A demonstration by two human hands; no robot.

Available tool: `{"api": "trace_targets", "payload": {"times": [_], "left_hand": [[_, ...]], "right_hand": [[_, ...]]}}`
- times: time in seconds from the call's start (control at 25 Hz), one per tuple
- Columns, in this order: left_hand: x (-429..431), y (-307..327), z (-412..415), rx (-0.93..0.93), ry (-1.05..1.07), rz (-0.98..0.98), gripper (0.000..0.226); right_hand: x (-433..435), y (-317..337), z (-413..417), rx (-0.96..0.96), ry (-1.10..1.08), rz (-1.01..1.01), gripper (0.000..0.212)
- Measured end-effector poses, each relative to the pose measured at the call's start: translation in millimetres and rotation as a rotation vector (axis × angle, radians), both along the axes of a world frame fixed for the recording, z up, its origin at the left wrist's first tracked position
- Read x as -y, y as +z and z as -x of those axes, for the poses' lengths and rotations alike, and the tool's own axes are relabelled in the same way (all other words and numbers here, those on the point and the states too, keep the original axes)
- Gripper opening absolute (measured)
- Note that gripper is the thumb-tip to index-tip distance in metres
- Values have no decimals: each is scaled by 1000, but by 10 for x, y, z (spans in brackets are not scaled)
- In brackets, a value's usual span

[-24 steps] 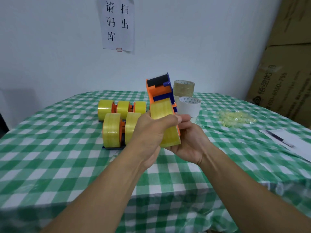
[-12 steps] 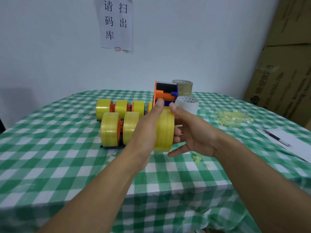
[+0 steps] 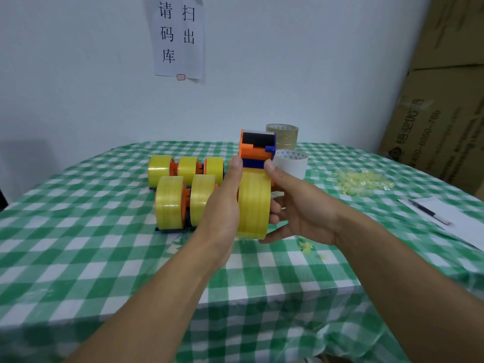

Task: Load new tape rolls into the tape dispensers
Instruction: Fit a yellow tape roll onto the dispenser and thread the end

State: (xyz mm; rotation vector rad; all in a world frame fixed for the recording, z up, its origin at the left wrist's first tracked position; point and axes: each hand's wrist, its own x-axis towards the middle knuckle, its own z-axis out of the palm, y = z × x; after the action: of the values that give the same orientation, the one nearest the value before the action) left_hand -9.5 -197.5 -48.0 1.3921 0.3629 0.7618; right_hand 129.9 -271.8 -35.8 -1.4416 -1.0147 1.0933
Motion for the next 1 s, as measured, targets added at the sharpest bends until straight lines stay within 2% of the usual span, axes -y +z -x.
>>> {"api": "trace_targets", "payload": {"times": [0.12,0.24,0.28,0.4,0.48,0.56,0.64,0.68,0.76,0.92,1.0], "left_hand": [[3,8,-7,19,-20,11,69],[-14,-2,-19,65,-30,26,63],[-23,-12,-21,64,-28,25,64],[-45,-51,-23,24,-10,0,71],[-44,-58,-13,23,-15,1,73],[-41,-48,-15,44,-29,3,73],[-44,-29,-14,78,-34,23,69],[-45,-21,-11,88,-29,29,66],[-42,-15,-8,86,-19,25,65],[-31,-20,-14,47,12,12,73],[-26,-14,-12,28,29,5,75]], "right_hand": [[3,-20,4,34,39,-116,44],[-7,-35,-3,61,-17,-261,68],[-9,-34,1,44,-17,-272,65],[-32,-7,30,54,8,-199,40],[-47,17,46,78,-30,-115,42],[-52,-14,28,87,-35,-178,41],[-35,-45,16,145,-56,-321,45],[-23,-48,21,192,-79,-371,55],[-18,-46,37,233,-92,-394,64],[-36,28,79,216,-75,-369,45],[-26,133,91,287,-133,-353,32]]}}
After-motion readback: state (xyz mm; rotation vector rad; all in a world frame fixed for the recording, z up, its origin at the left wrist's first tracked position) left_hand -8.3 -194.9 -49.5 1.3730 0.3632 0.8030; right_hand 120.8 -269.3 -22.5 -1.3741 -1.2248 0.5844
